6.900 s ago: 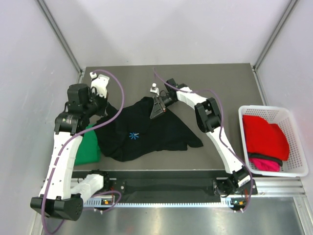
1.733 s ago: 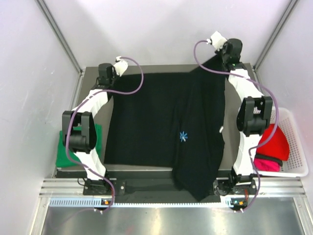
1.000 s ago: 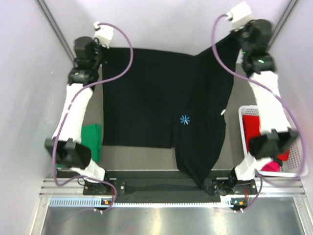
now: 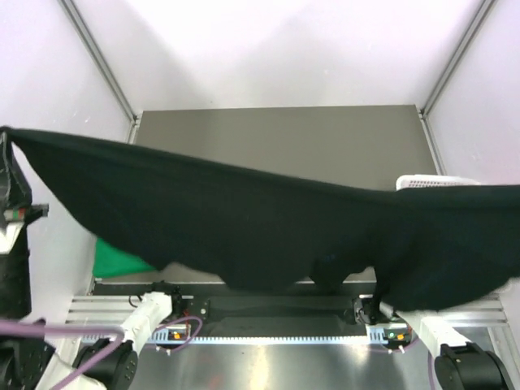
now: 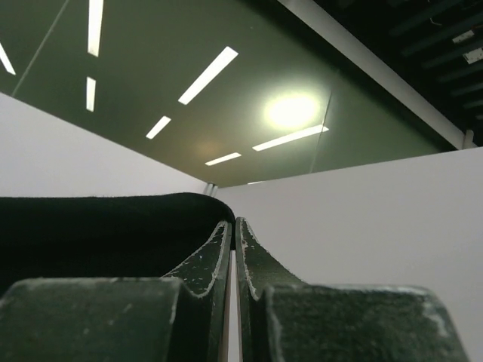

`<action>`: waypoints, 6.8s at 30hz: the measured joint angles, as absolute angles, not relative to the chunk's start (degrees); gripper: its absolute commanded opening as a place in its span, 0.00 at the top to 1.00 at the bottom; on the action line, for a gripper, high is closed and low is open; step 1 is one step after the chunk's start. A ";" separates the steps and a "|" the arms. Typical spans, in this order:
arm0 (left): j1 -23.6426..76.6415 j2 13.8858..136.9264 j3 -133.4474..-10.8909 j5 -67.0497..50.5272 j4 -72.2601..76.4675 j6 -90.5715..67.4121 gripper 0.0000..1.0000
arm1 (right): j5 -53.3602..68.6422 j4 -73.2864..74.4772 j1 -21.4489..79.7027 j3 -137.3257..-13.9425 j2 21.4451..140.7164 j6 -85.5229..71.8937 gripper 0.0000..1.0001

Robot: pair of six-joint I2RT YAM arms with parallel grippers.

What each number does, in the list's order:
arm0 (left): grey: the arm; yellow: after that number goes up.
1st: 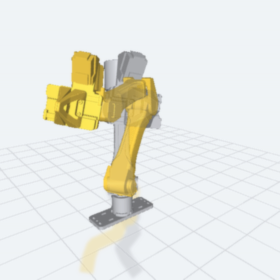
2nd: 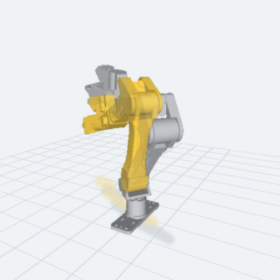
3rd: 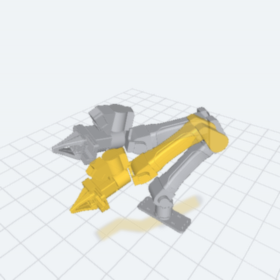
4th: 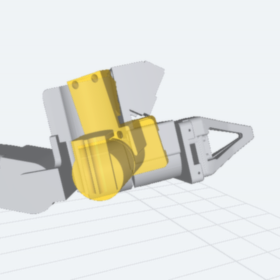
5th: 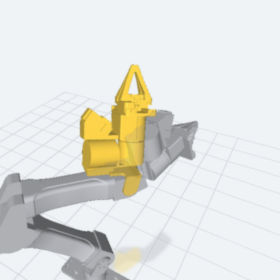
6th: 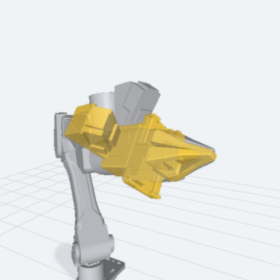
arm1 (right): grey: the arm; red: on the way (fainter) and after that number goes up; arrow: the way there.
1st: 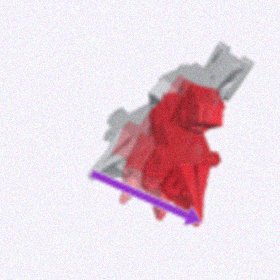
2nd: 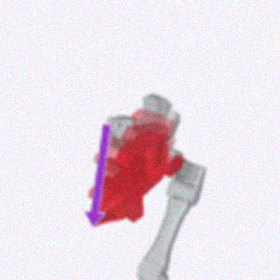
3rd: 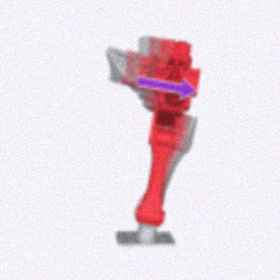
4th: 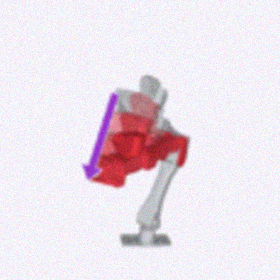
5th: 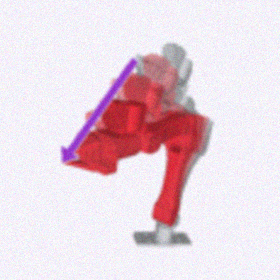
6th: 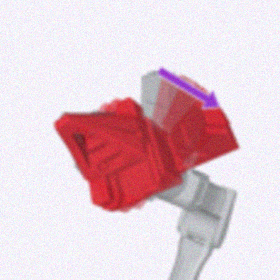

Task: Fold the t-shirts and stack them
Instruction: Flatten the tshirt out, then fold the tshirt

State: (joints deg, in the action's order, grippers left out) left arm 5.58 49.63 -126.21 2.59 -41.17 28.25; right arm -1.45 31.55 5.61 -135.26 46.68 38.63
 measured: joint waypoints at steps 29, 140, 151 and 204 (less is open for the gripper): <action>5.19 98.21 -78.50 8.08 -8.56 38.06 1.00 | -5.37 0.64 5.74 -93.80 109.43 50.78 1.00; -4.45 137.56 -109.03 -3.38 8.27 16.99 1.00 | -7.09 12.32 4.32 -113.89 132.55 36.80 1.00; -6.98 124.70 -93.80 -6.79 11.07 14.26 1.00 | -5.28 11.35 4.10 -101.38 118.76 35.44 1.00; -10.90 106.48 -61.98 -13.10 7.33 21.12 0.87 | -1.61 5.04 3.95 -59.09 97.30 31.14 1.00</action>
